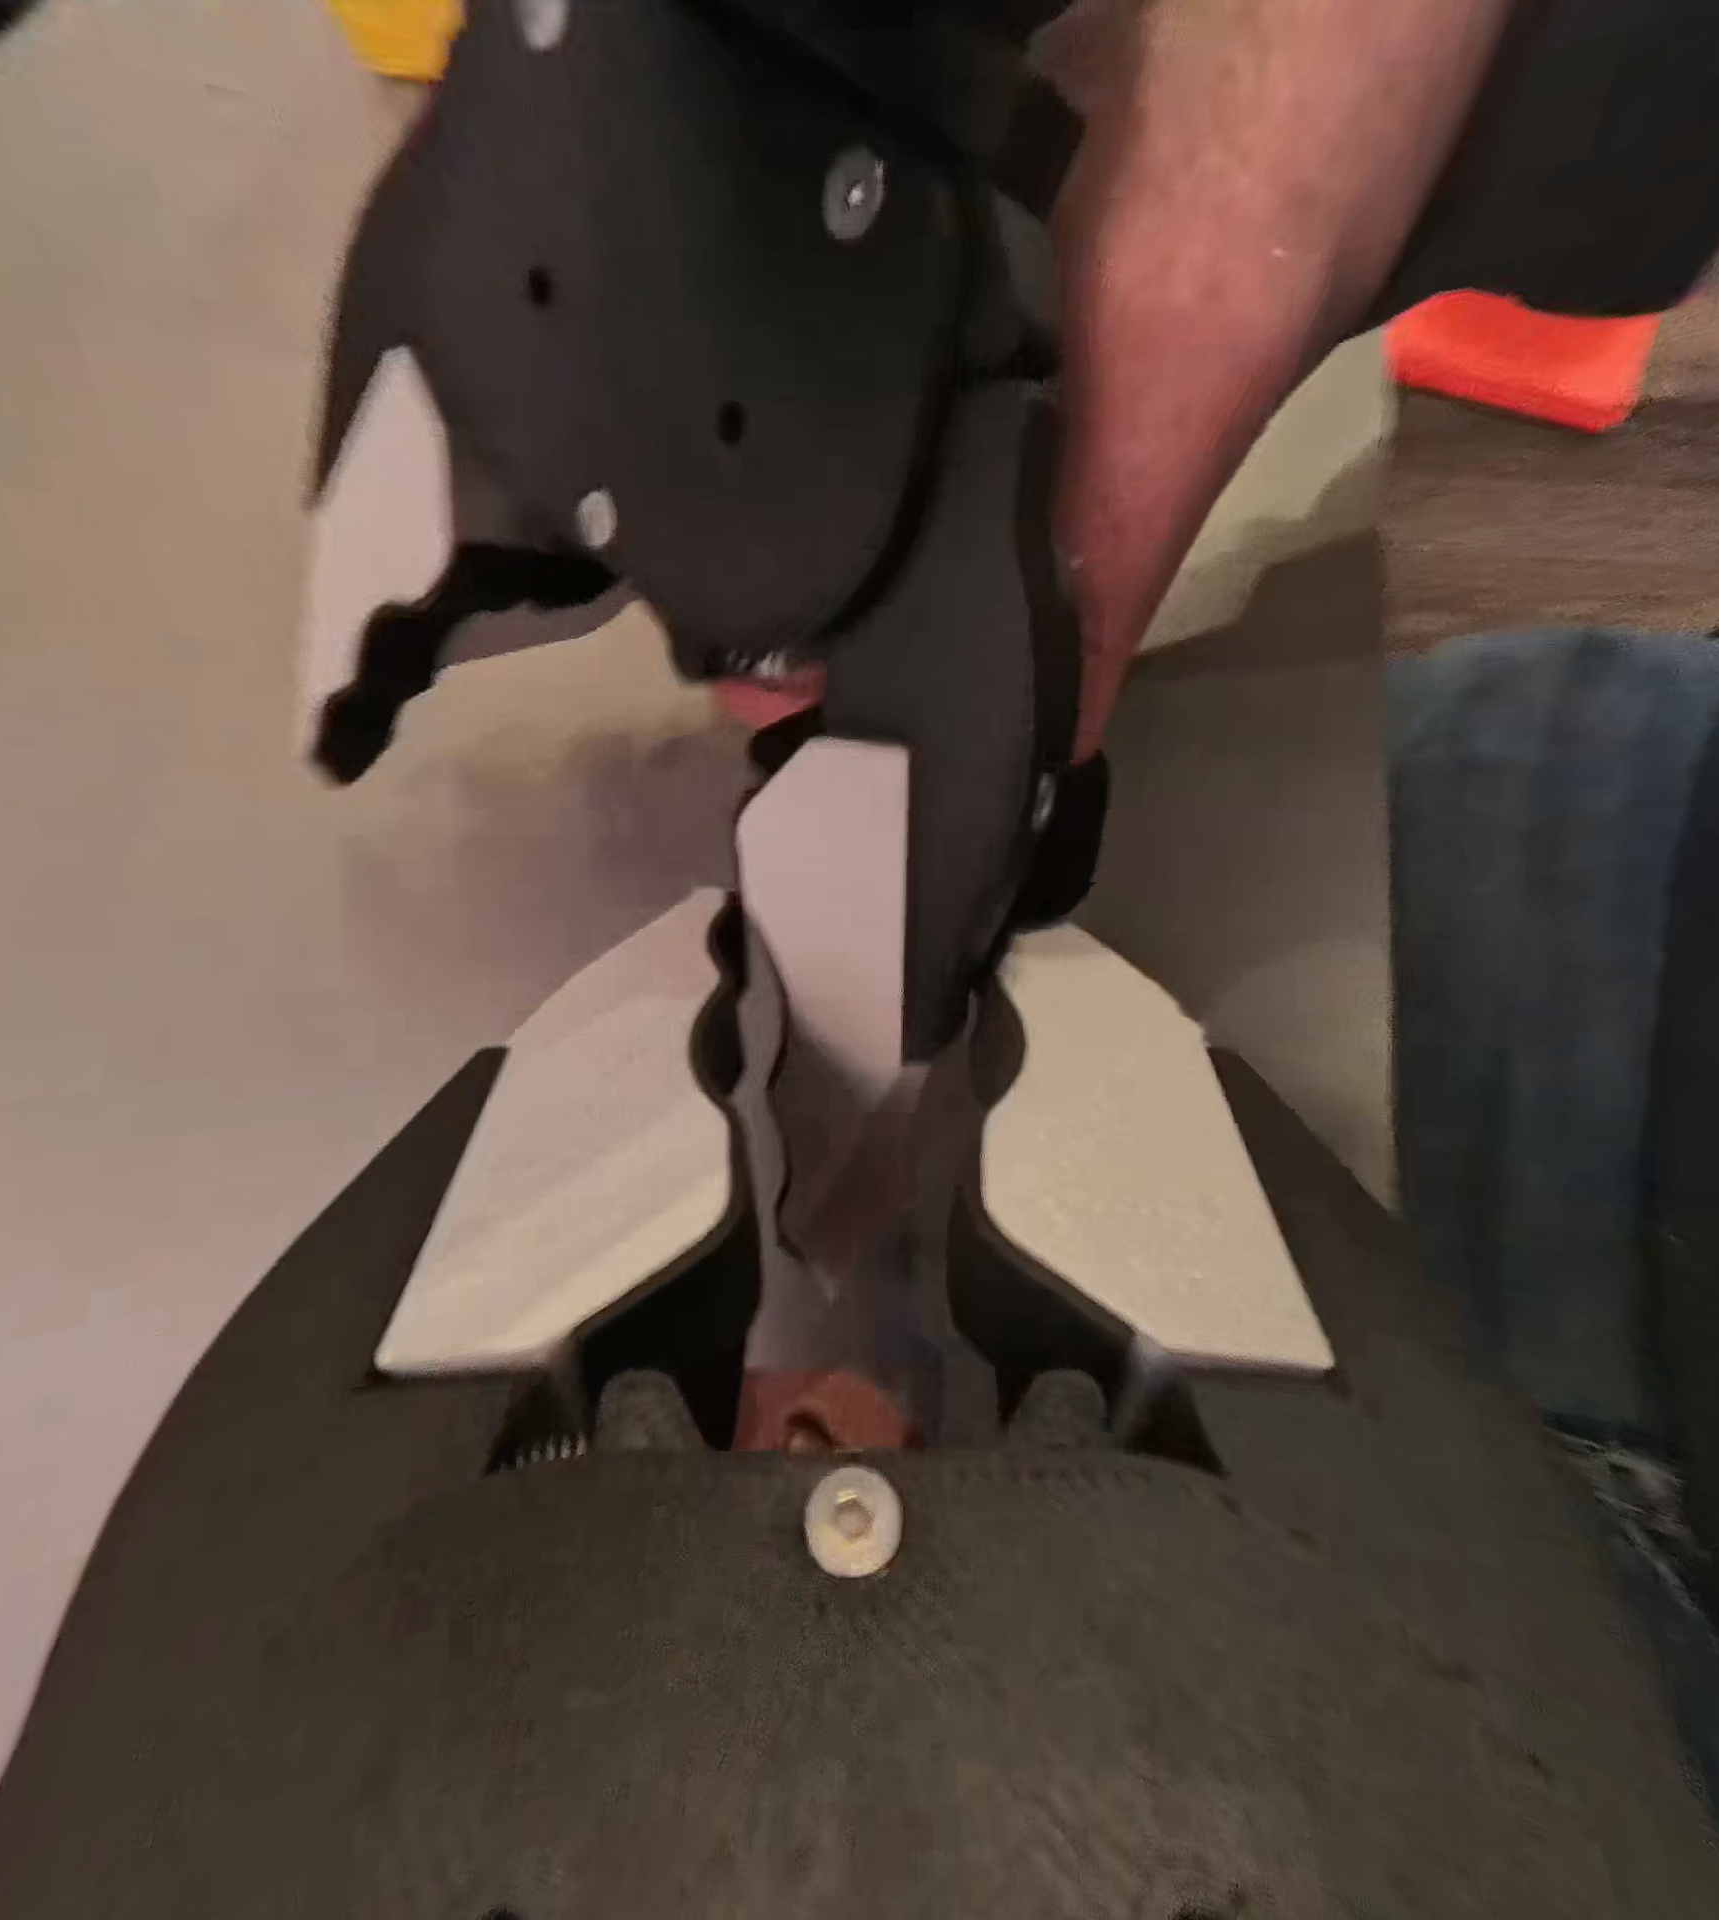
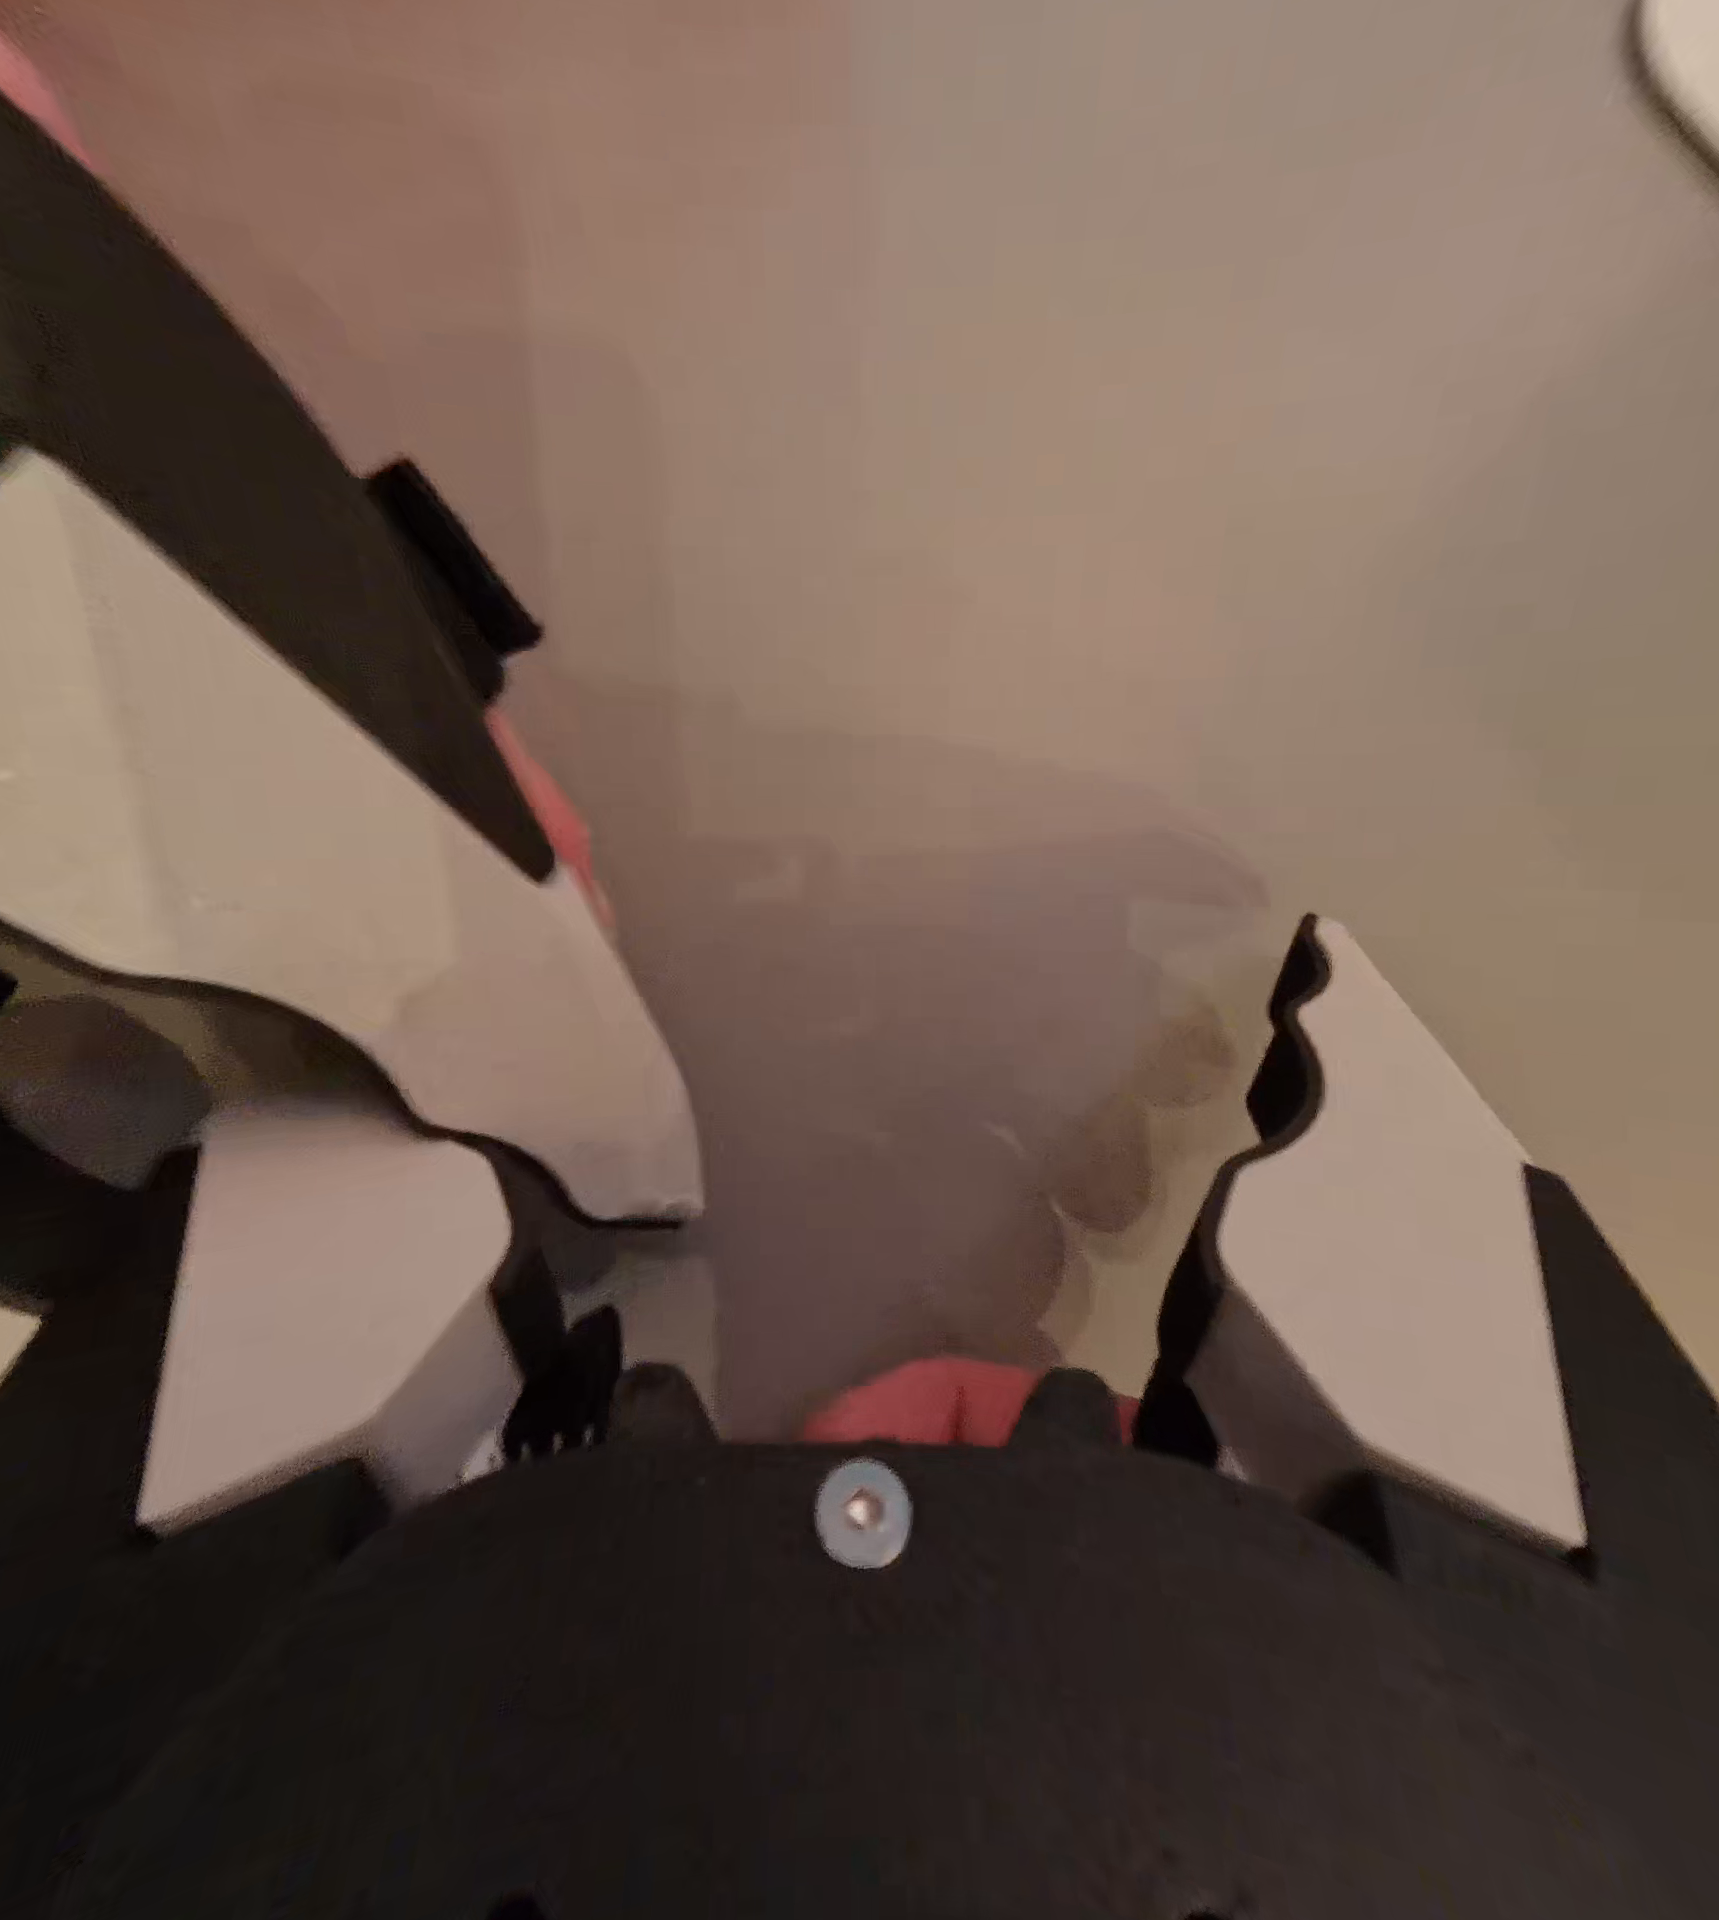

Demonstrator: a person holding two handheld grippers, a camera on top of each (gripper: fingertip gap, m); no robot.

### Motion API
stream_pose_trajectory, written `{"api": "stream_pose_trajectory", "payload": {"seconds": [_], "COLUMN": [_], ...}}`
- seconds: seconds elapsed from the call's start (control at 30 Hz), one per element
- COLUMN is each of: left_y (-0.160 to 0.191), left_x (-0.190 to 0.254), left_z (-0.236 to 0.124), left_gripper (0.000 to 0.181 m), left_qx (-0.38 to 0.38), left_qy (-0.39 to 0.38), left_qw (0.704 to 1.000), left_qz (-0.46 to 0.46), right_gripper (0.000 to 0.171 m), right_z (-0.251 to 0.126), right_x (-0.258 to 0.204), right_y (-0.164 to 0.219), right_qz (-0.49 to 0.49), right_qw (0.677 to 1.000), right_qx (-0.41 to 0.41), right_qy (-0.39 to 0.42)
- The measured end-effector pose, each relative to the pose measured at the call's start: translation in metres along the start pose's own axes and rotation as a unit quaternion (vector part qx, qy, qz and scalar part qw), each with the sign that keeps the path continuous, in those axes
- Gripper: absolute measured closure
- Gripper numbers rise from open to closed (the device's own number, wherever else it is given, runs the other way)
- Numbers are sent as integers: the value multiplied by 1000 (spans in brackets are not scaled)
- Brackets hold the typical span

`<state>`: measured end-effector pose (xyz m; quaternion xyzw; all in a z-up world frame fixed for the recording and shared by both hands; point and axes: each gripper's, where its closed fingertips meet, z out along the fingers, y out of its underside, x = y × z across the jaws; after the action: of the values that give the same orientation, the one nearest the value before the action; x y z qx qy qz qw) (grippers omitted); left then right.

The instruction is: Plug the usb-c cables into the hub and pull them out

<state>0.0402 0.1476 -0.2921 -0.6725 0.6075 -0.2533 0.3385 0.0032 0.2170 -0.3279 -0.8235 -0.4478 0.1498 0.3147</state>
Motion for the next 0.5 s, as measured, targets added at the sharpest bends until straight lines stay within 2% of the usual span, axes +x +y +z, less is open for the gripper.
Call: {"api": "stream_pose_trajectory", "payload": {"seconds": [0.03,0.13,0.2,0.43,0.5], "left_y": [3,1,2,1,1], "left_x": [7,9,7,6,7], "left_z": [5,7,7,7,6], "left_gripper": [147,149,149,150,150], "left_qx": [-4,17,8,6,10], "left_qy": [29,60,52,60,63], "left_qw": [1000,997,998,998,998], "left_qz": [-9,-36,-29,-32,-28], "right_gripper": [23,16,12,11,12], "right_z": [2,3,3,0,1], "right_x": [-3,-1,4,8,7], "right_y": [2,6,7,12,6], "right_qz": [-6,10,14,35,21], "right_qw": [1000,1000,1000,998,999], "right_qx": [-5,-14,-18,-36,-18], "right_qy": [-5,-10,2,23,20]}}
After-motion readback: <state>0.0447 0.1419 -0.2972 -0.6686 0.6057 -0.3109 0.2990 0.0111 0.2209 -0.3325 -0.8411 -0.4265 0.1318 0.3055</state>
